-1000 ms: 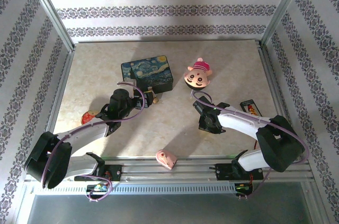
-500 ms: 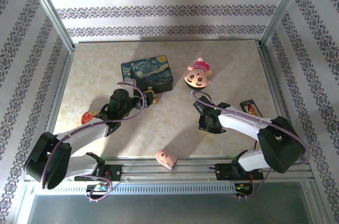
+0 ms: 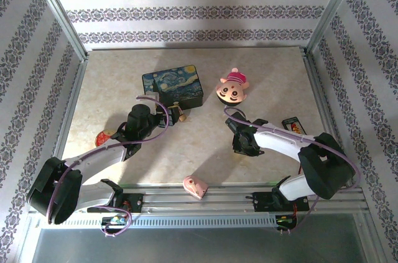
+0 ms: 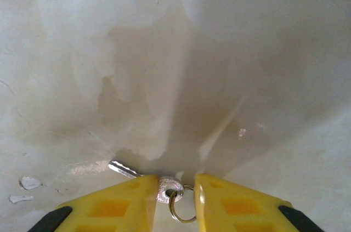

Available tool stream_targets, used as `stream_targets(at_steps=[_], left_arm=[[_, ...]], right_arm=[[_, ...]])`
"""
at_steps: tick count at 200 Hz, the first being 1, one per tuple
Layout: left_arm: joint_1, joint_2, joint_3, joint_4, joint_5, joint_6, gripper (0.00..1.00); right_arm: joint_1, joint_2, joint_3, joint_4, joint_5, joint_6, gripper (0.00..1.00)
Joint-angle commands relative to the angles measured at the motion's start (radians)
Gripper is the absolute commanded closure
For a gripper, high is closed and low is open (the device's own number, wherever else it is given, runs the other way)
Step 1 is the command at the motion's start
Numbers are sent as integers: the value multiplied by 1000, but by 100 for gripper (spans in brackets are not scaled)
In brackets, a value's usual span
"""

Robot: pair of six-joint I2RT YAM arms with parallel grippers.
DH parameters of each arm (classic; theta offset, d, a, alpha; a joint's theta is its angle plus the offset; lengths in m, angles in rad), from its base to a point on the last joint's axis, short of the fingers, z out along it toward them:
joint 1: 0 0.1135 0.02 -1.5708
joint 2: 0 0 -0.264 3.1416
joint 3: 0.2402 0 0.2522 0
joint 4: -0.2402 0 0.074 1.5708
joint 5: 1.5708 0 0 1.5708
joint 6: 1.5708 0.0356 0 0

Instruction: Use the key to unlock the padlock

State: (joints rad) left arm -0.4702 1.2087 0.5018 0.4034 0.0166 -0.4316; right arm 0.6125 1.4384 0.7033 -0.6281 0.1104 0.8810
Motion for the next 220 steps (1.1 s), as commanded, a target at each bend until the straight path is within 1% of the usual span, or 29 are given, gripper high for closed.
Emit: stream_targets(at_steps=[1,38,71,100,123,177,199,220], left_arm=[[-9,-26,5,15,-20,-6,1],[-10,-31,3,12,-26,-5,1],[-10,-35,3,8,-27,-1,1],[-9,-35,4,9,-26,-1,1],[-9,-33,5,9,-25,-2,1],[-8,-33,7,9,-26,-6,1],[-9,-32,11,9,-24,-2,1],[-8,-33,13,9,-25,-1,1]], right_arm=[[4,19,4,-34,-21,-14,71],[3,-6,8,-30,-46,-20,62],[-8,-11,-12,-15,-54,-23,61],[-13,-13,-36,19,-73,-27,65],[-15,-21,-36,40,-92,-30,72],[-14,-50,-36,28,-89,-18,76],[-14,-65,-30,20,-89,-18,83],[-15,-79,-25,7,-84,-20,85]])
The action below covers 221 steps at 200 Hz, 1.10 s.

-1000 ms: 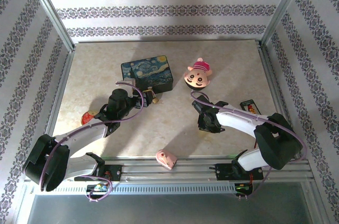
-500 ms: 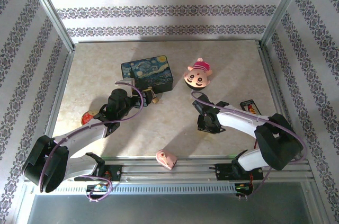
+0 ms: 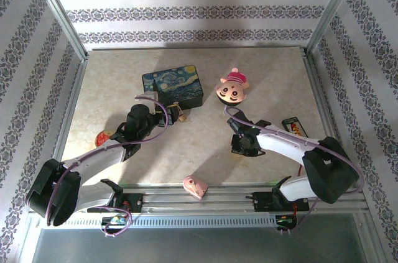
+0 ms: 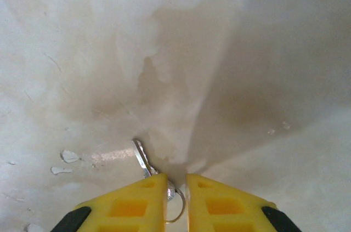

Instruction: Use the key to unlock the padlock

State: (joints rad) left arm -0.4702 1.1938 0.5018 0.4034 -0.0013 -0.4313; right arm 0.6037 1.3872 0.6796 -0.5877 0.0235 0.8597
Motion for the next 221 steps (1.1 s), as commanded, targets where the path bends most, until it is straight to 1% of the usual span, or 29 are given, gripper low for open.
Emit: stream_targets(at_steps=[1,24,43,62,88,112,147,194,221], left_arm=[[-8,-19,13,10,-6,-1,1],[-8,-19,15,12,-5,-1,1],[-9,-16,19,9,0,1,1],[-8,-12,27,5,11,3,1],[-9,-5,30,9,17,3,1],[-9,9,35,17,21,2,1],[-9,20,41,18,29,6,1],[-8,23,38,18,24,8,1],[-8,25,35,19,24,6,1]], right_arm=[[-6,-29,-2,-33,3,1,85],[-6,-41,-3,-37,5,7,84],[-7,-44,0,-48,3,21,77],[-1,-56,-1,-64,-2,67,69],[35,-59,11,-74,0,100,65],[61,-28,22,-90,21,125,62],[74,17,8,-51,22,164,62],[83,75,26,-20,49,173,68],[80,74,29,-7,78,177,71]])
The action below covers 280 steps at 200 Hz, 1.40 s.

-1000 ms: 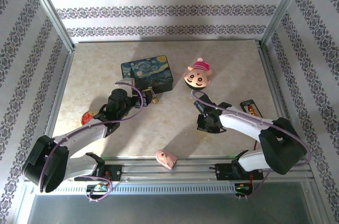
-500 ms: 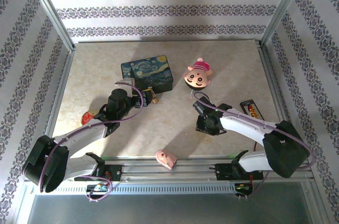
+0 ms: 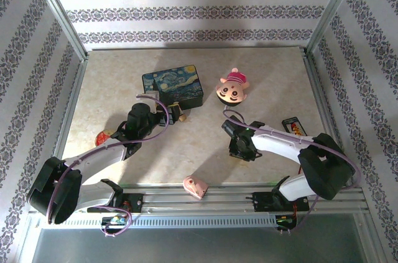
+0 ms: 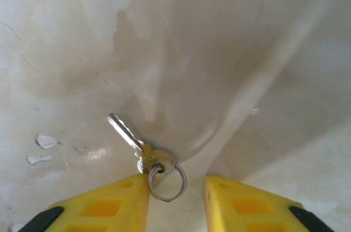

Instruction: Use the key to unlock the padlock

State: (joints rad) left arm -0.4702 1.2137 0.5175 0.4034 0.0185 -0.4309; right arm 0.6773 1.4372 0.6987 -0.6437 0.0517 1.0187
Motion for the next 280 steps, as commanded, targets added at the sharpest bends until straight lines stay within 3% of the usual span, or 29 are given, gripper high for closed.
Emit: stream_targets(at_steps=[1,190,280], left_arm=[[-8,6,19,19,5,5,1],[-9,20,17,23,-12,14,1],[-8,31,24,25,-15,17,1]], right_arm=[[6,23,10,51,51,18,71],[-58,47,73,174,79,-68,71],[-90,87,148,50,79,-150,71]])
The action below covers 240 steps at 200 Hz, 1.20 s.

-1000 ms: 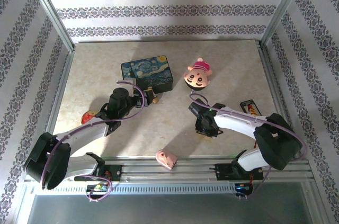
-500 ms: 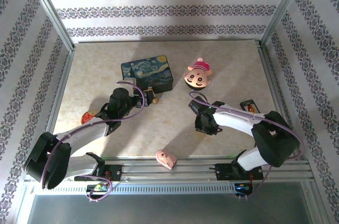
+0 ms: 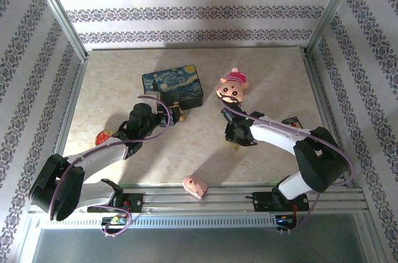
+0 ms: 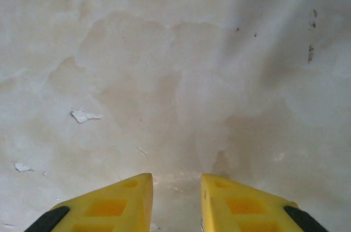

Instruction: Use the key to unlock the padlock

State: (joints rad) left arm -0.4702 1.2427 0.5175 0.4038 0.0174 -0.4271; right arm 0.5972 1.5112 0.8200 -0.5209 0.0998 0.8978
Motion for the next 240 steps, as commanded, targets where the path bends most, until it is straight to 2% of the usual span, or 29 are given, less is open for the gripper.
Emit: stream_targets(at_steps=[1,64,108,168,199,240], left_arm=[[-8,2,24,24,-14,13,1],[-9,21,39,27,-13,12,1],[-8,41,55,24,3,13,1],[-9,33,50,20,-8,11,1],[-10,31,50,18,-10,13,1],[-9,31,49,21,-13,10,1]], right_arm=[[-10,13,27,-73,31,-29,71],[31,19,18,-174,-10,-25,71],[26,57,29,-162,-34,-50,71],[30,105,69,-214,-56,-102,76],[44,110,88,-268,-55,-120,71],[62,115,109,-318,-41,-146,73]])
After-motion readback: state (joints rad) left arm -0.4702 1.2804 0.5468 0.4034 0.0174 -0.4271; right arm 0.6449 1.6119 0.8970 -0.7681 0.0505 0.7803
